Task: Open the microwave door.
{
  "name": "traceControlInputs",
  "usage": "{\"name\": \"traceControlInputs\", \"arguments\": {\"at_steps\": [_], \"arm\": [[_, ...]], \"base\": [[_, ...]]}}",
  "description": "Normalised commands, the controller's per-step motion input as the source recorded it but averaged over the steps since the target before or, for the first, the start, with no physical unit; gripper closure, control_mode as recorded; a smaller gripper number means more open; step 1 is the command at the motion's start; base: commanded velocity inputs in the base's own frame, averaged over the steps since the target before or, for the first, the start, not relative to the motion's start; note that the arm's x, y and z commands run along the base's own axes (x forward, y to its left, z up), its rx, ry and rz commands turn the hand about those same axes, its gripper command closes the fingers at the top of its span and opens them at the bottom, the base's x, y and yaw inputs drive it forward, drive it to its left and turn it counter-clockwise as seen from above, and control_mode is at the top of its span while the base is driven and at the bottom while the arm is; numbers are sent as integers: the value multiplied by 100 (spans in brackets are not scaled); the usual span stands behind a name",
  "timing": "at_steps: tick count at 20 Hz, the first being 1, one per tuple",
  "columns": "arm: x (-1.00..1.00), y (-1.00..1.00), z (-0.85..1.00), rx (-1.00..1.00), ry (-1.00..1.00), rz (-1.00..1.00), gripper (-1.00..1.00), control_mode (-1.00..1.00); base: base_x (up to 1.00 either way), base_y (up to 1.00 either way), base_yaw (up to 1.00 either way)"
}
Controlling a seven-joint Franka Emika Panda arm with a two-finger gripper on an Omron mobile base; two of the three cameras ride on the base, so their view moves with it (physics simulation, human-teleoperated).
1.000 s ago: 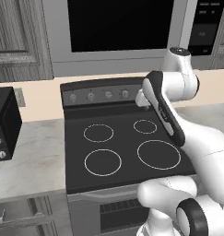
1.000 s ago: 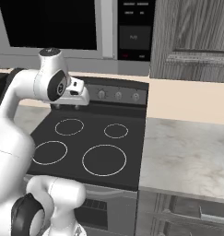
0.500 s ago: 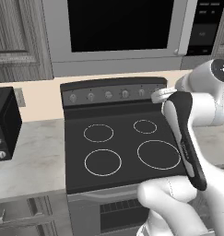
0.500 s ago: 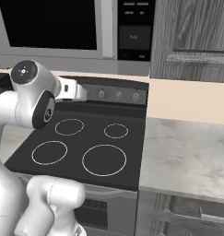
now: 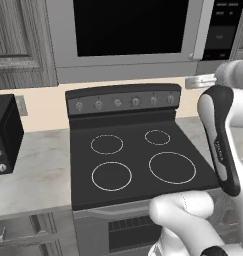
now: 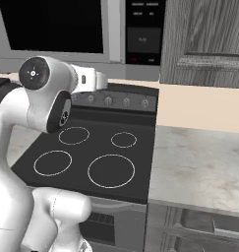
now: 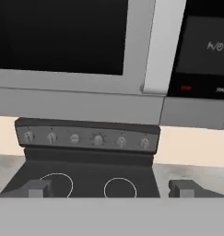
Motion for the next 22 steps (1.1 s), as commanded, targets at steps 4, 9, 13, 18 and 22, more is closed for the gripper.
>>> {"name": "traceControlInputs", "arguments": {"at_steps": [4, 9, 13, 18, 22], "arm": [[0, -42, 72, 3, -5, -3, -100, -100], [14, -43, 39, 7, 0, -1, -100, -100], [37, -36, 14, 9, 0, 0, -100, -100], [54, -1, 1, 8, 0, 0, -100, -100], [61, 0, 0, 5, 0, 0, -100, -100]], "base": [[0, 0, 0], [0, 0, 0], [0, 0, 0], [0, 0, 0], [0, 0, 0]]}}
